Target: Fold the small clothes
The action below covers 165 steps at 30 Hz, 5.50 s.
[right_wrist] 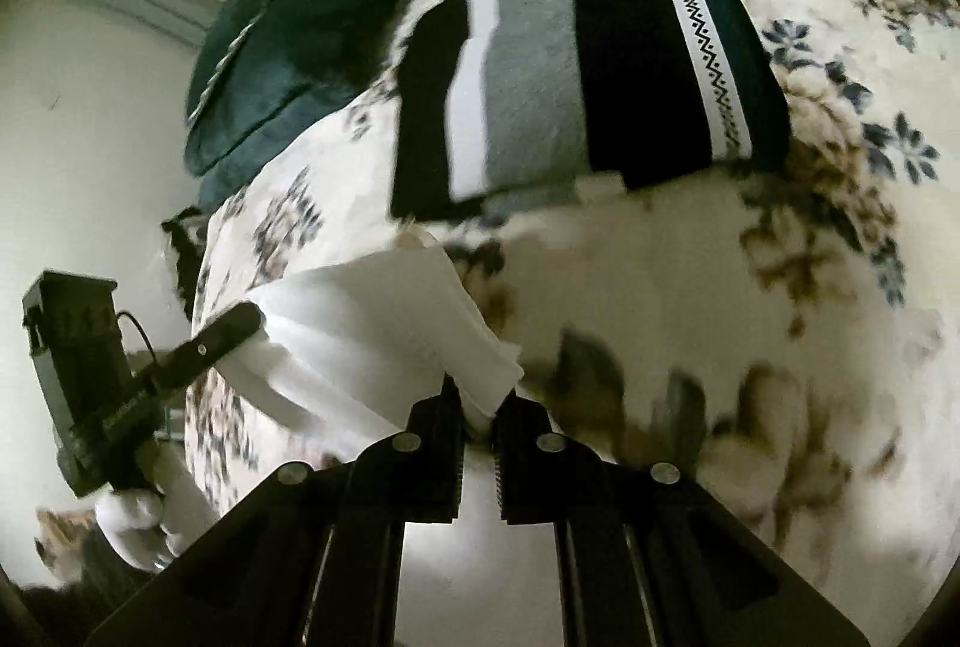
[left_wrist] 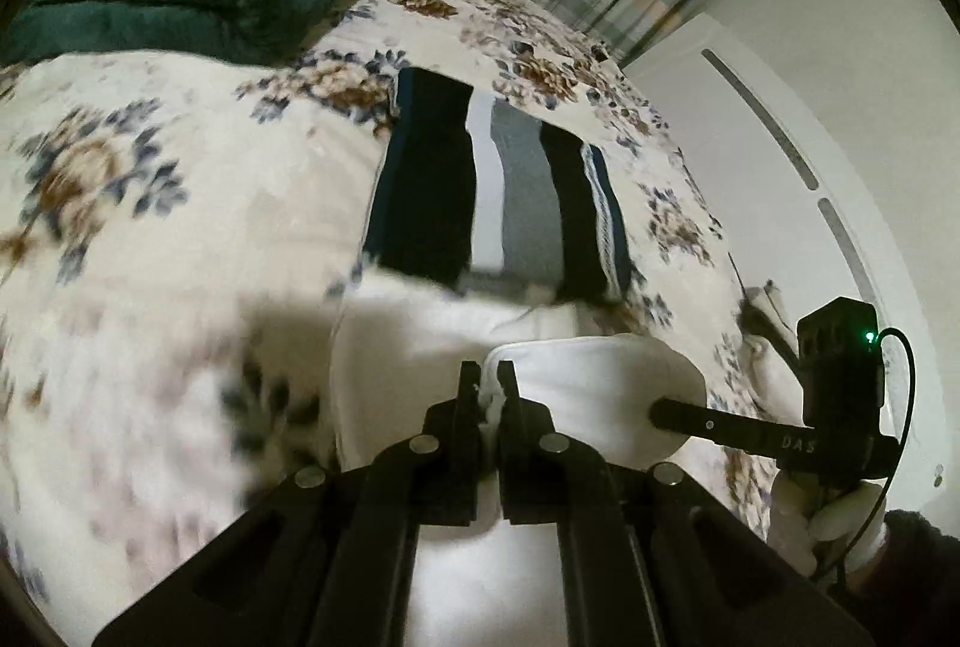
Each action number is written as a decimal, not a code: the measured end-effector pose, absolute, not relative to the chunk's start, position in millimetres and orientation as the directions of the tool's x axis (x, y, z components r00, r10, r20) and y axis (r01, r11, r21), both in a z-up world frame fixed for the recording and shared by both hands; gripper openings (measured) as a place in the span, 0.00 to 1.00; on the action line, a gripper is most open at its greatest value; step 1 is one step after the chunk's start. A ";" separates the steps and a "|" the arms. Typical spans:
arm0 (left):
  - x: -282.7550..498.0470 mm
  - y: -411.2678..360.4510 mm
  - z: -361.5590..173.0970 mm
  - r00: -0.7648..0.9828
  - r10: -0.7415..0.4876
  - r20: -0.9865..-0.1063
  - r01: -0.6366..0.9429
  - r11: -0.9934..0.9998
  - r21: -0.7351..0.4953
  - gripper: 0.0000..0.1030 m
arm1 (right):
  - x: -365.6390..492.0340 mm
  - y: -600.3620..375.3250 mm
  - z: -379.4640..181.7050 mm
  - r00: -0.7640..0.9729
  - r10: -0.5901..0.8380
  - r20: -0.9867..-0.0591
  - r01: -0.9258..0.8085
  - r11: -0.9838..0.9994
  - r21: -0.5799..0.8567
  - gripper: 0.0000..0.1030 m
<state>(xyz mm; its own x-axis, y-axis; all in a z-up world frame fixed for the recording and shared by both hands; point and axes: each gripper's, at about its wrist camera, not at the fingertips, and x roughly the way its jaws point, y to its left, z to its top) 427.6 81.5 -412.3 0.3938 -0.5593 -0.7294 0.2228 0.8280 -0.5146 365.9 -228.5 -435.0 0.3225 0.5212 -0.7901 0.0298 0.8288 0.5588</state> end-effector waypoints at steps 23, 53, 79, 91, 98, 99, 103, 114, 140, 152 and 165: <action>252.7 163.3 -474.4 0.224 -0.475 -0.851 -0.204 0.831 -0.518 0.43 | 186.0 -257.7 -508.7 0.104 0.552 -0.828 0.321 0.769 0.553 0.56; 269.5 150.3 -500.6 0.166 -0.536 -0.827 -0.191 0.806 -0.561 0.37 | 176.2 -228.2 -538.4 -0.080 0.492 -0.867 0.425 0.804 0.416 0.45; 71.5 146.3 -535.7 -0.034 -0.489 -0.871 -0.139 0.866 -0.481 0.07 | -18.9 -158.7 -606.8 -0.265 0.674 -0.690 0.474 0.714 0.515 0.46; 89.5 160.4 -472.2 0.078 -0.644 -0.761 -0.261 0.723 -0.639 0.04 | -0.8 -159.7 -536.4 -0.058 0.801 -0.596 0.501 0.539 0.677 0.04; 165.8 150.1 -452.4 0.180 -0.715 -0.675 -0.267 0.625 -0.733 0.04 | 65.6 -190.5 -493.3 0.111 0.828 -0.550 0.497 0.433 0.752 0.04; 181.3 147.8 -453.2 0.197 -0.718 -0.668 -0.267 0.616 -0.741 0.04 | 83.7 -197.2 -488.7 0.133 0.823 -0.552 0.491 0.429 0.758 0.04; 244.1 150.8 -460.5 0.259 -0.732 -0.631 -0.272 0.571 -0.774 0.04 | 143.3 -214.5 -484.3 0.203 0.796 -0.569 0.489 0.421 0.764 0.04; 379.1 151.5 -511.1 0.289 -0.779 -0.557 -0.350 0.456 -0.818 0.45 | 282.3 -274.3 -535.4 0.399 0.754 -0.522 0.579 0.234 0.781 0.55; 405.0 138.8 -524.3 0.245 -0.589 -0.770 -0.159 0.760 -0.631 0.06 | 315.5 -260.6 -543.1 0.275 0.579 -0.768 0.415 0.649 0.638 0.02; 378.4 142.5 -515.8 0.159 -0.580 -0.799 -0.131 0.790 -0.599 0.37 | 313.4 -265.4 -551.7 0.138 0.563 -0.815 0.438 0.703 0.560 0.32; 289.1 117.8 -511.3 0.096 -0.321 -0.942 -0.063 0.943 -0.328 0.37 | 219.7 -225.7 -542.0 -0.014 0.437 -0.899 0.321 0.854 0.410 0.38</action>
<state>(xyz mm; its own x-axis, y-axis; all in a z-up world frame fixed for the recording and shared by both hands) 289.1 117.8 -511.3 0.0965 -0.3214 -0.9420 -0.0632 0.9425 -0.3281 219.7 -225.7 -542.0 -0.0142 0.4372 -0.8993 0.3208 0.8538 0.4100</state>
